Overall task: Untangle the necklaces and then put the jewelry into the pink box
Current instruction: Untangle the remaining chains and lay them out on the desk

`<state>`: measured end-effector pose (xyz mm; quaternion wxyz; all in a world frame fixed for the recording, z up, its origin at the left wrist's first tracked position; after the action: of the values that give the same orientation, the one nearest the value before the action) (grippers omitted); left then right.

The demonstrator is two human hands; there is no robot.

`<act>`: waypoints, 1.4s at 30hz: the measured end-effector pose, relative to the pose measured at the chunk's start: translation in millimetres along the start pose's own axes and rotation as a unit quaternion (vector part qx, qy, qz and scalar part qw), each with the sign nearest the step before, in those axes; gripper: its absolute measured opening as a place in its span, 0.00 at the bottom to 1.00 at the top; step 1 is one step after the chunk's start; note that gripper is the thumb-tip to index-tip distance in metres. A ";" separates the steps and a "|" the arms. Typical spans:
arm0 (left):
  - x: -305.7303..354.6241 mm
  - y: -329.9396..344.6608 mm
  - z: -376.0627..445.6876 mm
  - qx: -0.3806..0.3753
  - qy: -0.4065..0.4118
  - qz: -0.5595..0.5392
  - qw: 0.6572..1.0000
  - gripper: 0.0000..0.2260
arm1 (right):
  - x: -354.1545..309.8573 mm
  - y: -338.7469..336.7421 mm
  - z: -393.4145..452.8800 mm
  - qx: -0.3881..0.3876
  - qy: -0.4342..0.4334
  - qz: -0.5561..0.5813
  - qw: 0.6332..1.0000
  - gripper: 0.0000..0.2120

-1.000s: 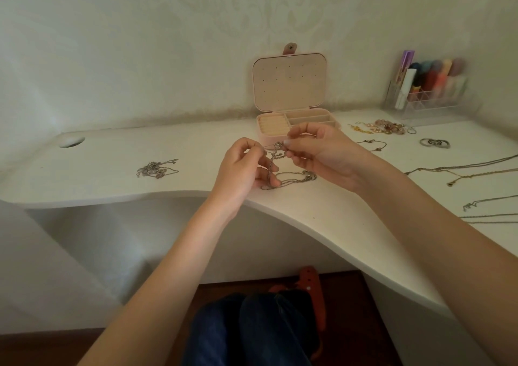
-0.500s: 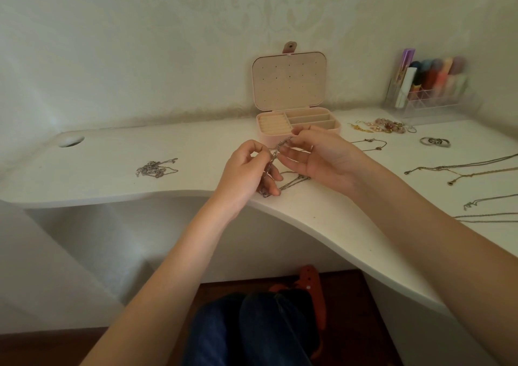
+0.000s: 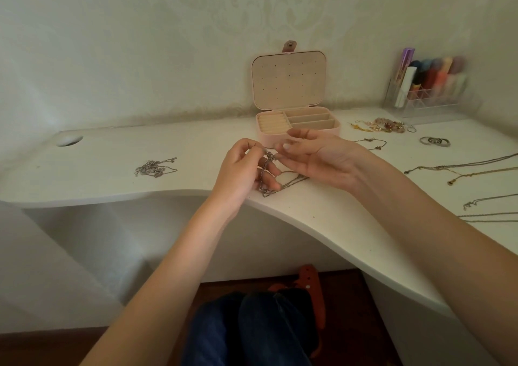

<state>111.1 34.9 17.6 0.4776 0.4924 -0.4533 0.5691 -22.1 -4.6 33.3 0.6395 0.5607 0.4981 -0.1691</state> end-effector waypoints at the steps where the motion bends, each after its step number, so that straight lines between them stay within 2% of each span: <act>1: 0.2 -0.7 0.1 0.002 0.000 -0.005 1.000 0.07 | -2.0 -0.9 -0.3 -0.005 0.001 -0.001 1.000 0.16; 5: 1.1 -1.3 -0.6 -0.008 0.008 -0.010 1.000 0.06 | -1.4 0.4 -2.5 -0.030 0.016 -0.042 0.999 0.13; 10: 1.7 -1.8 -0.5 -0.028 0.026 0.013 0.999 0.07 | 7.5 5.2 -2.0 -0.031 -0.023 -0.251 0.967 0.11; 13: 1.6 -2.3 0.2 -0.030 0.020 0.008 0.999 0.07 | 8.3 5.7 -2.3 -0.017 -0.059 -0.317 0.946 0.02; 17: 1.3 -2.5 1.3 -0.043 0.013 0.008 0.999 0.10 | 3.0 5.6 -3.4 -0.019 -0.052 -0.276 0.960 0.03; 21: 2.0 1.2 -0.9 -0.065 0.023 0.065 0.995 0.12 | 0.9 6.7 -3.7 -0.006 -0.024 -0.234 0.972 0.08; 26: 2.0 3.4 -1.3 -0.073 0.036 0.094 0.992 0.08 | 2.0 2.5 -2.5 0.007 0.044 -0.129 0.991 0.08; 31: 1.2 3.3 0.8 -0.054 0.019 0.069 0.996 0.09 | 1.0 1.5 -3.4 -0.012 0.087 -0.104 0.991 0.12; 33: 1.4 2.6 1.0 -0.058 0.009 0.052 0.997 0.12 | 0.5 1.5 -3.4 -0.016 0.091 -0.104 0.990 0.15; 35: 1.5 2.1 0.5 -0.075 0.000 0.034 0.997 0.12 | 1.4 2.5 -3.5 -0.024 0.095 -0.093 0.991 0.17; 39: 1.1 1.3 -0.2 -0.121 -0.011 0.013 0.992 0.07 | 3.6 4.4 -4.1 -0.036 0.102 -0.058 0.992 0.16; 42: 1.5 0.8 1.0 -0.115 -0.010 0.029 0.993 0.06 | 3.6 6.7 -5.0 -0.073 0.106 -0.025 0.991 0.14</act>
<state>110.3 33.9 19.2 0.5095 0.4266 -0.5347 0.5220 -17.6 3.1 34.5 0.6177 0.5147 0.5880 -0.0883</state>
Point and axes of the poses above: each hand's wrist, its own z-axis towards the middle knuckle, its own y-axis out of the palm, x = y × z, the point moved 3 cm from there along z, towards the middle knuckle, and after that the axes turned 2 degrees about z, right-handed, at the moved point
